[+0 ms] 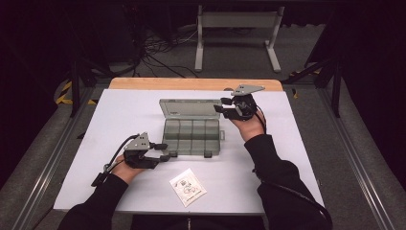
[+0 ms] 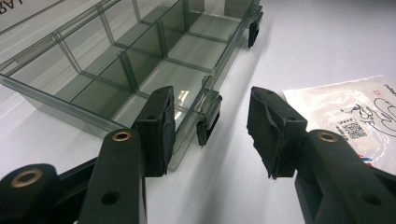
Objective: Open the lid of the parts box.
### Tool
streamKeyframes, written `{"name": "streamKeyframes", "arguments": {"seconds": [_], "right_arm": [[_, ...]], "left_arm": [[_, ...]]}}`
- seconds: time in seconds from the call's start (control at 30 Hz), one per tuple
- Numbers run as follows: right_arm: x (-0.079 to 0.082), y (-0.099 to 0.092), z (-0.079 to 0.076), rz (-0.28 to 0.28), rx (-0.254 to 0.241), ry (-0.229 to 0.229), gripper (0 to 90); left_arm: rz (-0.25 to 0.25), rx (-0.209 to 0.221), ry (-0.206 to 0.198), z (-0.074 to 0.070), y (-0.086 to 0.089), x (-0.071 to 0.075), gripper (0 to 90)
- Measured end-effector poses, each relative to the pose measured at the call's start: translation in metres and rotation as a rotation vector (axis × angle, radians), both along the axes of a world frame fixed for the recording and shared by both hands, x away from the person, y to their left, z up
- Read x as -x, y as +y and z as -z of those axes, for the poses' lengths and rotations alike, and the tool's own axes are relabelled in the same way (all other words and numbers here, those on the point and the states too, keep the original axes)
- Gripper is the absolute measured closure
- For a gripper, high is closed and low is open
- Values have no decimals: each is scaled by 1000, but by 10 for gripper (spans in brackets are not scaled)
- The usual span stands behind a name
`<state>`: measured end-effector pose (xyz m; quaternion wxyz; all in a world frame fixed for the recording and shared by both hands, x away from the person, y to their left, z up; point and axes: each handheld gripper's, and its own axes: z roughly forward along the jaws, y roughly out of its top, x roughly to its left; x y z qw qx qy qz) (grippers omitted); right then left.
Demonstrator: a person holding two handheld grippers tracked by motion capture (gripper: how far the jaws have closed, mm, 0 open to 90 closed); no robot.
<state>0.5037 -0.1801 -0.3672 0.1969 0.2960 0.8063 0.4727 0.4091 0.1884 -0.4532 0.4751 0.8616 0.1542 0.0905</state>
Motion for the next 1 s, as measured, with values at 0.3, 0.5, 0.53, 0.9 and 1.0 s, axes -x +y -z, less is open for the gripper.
{"name": "streamKeyframes", "arguments": {"seconds": [0.3,0.5,0.53,0.9,1.0], "right_arm": [[-15,7,6,11,19,24,631],[-25,10,10,29,19,40,667],[-25,10,10,29,19,40,667],[-35,11,15,52,10,55,666],[-37,11,16,58,11,56,660]], "left_arm": [[3,-1,2,0,0,0,516],[5,-2,4,0,0,0,511],[5,-2,4,0,0,0,511],[5,-6,3,-1,0,0,509],[4,-5,4,-1,-1,0,509]]}}
